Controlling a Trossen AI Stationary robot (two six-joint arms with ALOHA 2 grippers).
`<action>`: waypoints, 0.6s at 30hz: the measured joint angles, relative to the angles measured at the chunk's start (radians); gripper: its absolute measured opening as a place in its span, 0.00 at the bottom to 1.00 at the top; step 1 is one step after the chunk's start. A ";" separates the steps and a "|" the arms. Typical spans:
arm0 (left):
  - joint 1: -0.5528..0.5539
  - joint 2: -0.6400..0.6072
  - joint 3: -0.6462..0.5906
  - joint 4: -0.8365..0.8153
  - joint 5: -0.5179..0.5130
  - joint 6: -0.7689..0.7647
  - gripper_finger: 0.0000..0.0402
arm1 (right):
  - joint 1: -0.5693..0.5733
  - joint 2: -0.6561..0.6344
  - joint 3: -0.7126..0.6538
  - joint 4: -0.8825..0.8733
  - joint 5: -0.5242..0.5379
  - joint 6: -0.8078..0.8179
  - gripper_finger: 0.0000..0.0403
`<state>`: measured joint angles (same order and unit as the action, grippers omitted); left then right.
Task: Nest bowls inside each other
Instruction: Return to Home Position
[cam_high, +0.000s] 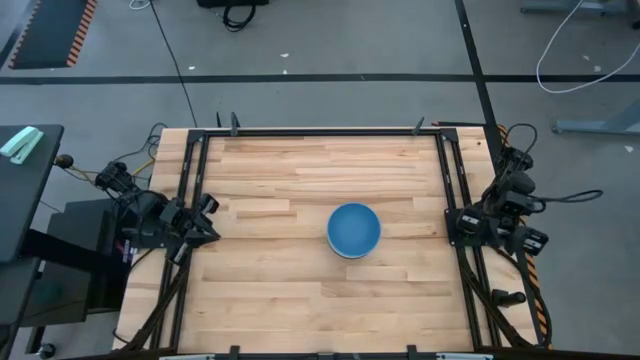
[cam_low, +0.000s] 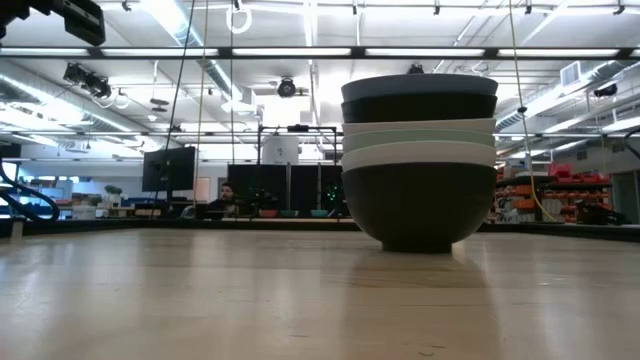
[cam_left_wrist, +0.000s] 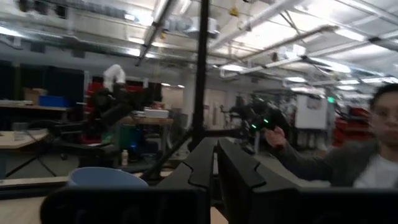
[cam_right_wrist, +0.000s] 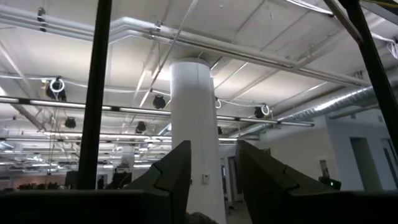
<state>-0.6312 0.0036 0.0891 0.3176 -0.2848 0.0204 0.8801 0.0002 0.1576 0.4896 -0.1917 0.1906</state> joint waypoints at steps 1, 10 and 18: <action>0.000 0.000 0.000 -0.007 0.017 0.005 0.08 | -0.005 0.000 -0.005 0.000 0.000 0.011 0.33; 0.000 0.001 -0.034 0.021 0.037 0.012 0.08 | -0.016 0.000 -0.066 0.063 0.000 0.018 0.33; 0.000 0.001 -0.080 0.169 0.036 0.093 0.06 | -0.016 0.000 -0.104 0.141 0.000 -0.002 0.33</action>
<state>-0.6312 0.0044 0.0086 0.4866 -0.2493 0.1132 0.8646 0.0002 0.0534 0.6309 -0.1913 0.1890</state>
